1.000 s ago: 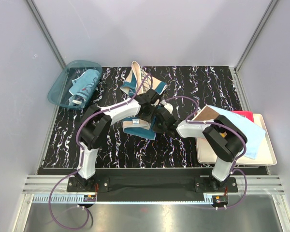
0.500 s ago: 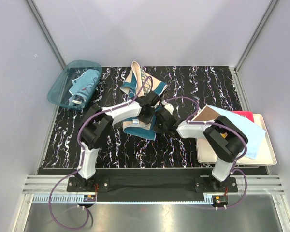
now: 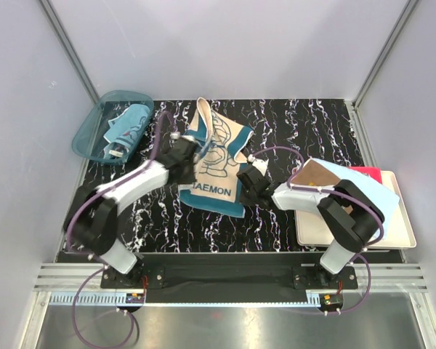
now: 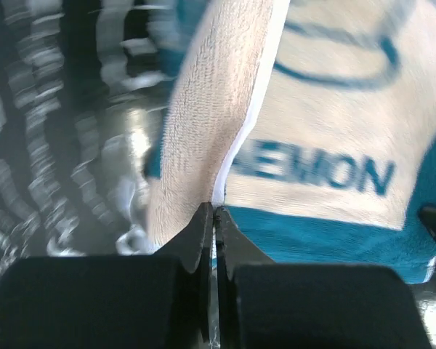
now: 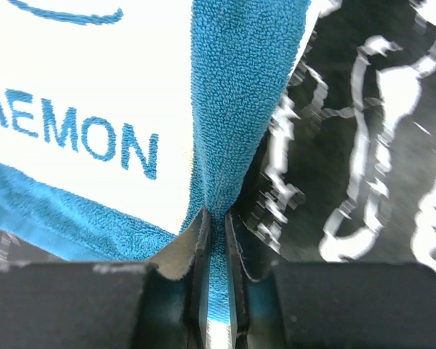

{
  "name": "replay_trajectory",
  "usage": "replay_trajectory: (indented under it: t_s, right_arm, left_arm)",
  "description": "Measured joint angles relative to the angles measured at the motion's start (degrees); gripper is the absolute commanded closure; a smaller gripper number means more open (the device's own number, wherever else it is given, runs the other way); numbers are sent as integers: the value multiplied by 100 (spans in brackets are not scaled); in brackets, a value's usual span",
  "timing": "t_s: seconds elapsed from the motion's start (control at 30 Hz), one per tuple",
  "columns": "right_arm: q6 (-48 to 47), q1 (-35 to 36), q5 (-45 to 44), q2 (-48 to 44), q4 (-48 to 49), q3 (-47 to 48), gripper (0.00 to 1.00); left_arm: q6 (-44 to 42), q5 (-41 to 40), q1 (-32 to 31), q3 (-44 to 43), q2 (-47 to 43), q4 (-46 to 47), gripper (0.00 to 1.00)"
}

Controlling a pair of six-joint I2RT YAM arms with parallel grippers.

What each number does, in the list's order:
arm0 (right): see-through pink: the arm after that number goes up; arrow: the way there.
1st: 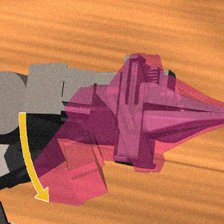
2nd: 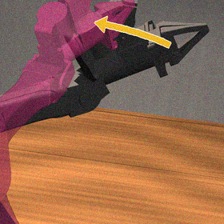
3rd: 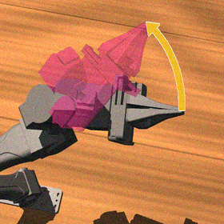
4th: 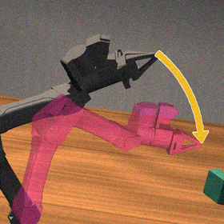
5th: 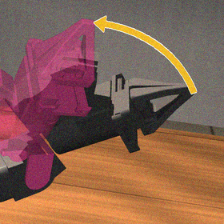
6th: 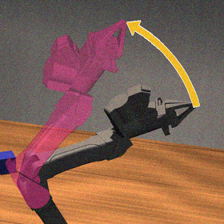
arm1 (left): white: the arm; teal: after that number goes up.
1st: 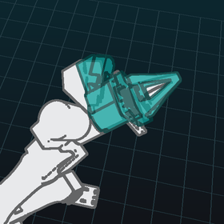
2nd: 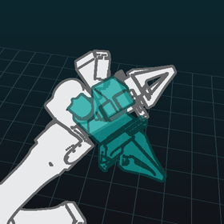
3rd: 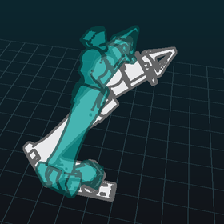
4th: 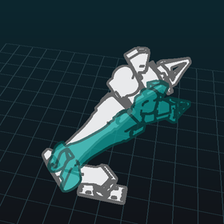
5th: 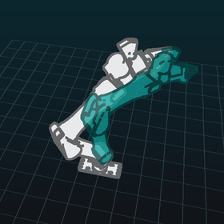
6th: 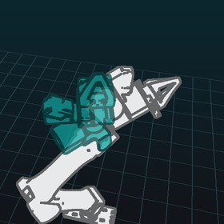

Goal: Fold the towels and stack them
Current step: Flatten out the crumpled towel

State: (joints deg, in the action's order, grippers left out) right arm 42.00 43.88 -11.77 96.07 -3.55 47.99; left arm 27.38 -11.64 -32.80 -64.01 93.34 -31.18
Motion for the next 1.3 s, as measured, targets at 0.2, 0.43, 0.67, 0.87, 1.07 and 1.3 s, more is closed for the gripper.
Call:
replay_trajectory:
  t_s: [0.2,0.43,0.67,0.87,1.07,1.3]
  right_arm:
    - [-240,0,35,-439,-817,-52,81]
    - [-308,0,225,-1292,-1655,-269,72]
    - [-455,0,247,-1338,-1998,-293,47]
    - [-444,0,483,-1360,-2076,-518,47]
    - [-264,2,852,-1523,-2028,-824,47]
    - [-164,2,992,-1703,-2087,-940,48]
  left_arm:
    - [933,243,831,1405,-1947,131,100]
    - [1926,549,962,2778,-3117,-125,100]
    - [2124,916,1401,3412,-3241,9,100]
    - [1952,1191,1416,3504,-2876,229,68]
    - [1742,1191,1460,3495,-2896,105,48]
    - [1591,1191,1480,3484,-3099,-197,47]
